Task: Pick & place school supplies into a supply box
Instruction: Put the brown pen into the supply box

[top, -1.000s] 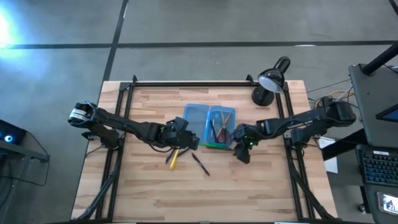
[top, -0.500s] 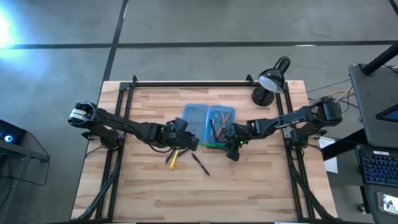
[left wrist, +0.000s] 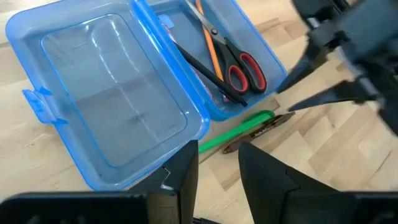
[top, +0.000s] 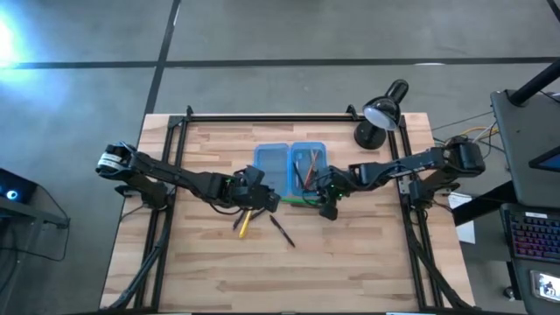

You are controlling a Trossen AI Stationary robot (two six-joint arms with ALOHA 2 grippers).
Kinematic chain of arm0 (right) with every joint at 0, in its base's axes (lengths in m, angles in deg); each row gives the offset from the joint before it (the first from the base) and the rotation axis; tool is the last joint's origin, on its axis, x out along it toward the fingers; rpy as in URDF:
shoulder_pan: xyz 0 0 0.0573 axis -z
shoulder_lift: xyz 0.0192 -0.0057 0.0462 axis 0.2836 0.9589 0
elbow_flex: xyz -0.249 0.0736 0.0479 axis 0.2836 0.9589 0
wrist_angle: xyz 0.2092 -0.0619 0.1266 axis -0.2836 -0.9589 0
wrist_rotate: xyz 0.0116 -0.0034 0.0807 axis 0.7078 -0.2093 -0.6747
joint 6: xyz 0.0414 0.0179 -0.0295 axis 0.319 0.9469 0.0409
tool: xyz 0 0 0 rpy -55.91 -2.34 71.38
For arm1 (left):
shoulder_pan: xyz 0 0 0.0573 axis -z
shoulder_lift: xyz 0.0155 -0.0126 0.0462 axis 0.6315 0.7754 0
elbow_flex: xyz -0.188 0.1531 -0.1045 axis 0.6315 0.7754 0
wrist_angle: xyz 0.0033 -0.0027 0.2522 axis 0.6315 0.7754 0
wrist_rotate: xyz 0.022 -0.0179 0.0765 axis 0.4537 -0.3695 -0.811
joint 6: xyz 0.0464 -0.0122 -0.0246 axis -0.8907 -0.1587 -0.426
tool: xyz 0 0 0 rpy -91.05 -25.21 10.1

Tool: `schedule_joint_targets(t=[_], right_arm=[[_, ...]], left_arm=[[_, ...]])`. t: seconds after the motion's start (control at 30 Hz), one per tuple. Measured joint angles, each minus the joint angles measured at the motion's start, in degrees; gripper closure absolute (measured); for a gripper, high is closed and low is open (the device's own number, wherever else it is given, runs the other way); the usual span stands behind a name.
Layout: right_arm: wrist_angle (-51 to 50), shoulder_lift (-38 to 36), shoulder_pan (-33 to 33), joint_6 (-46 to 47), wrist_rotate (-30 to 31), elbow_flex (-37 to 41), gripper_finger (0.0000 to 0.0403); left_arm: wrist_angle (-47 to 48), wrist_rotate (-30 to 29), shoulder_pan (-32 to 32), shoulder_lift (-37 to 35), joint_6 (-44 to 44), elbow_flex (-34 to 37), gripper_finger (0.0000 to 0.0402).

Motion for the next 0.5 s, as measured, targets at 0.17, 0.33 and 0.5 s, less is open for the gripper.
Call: schedule_joint_targets(t=[0.17, 0.33, 0.5], right_arm=[[-4.53, -5.25, -1.32, -5.91, 0.07, 2.15, 0.0254], [-4.03, -5.9, -2.18, -7.42, 0.23, 5.74, 0.0236], [-0.4, -2.61, -3.55, -6.59, 0.25, 6.19, 0.0222]], left_arm=[[0.0, -0.37, 0.0, 0.0, -0.15, 0.0, 0.0303], [0.0, -0.4, -0.04, 0.0, -0.17, 0.0, 0.0303], [-0.06, -0.41, -0.11, 0.0, -0.13, 0.0, 0.0303]])
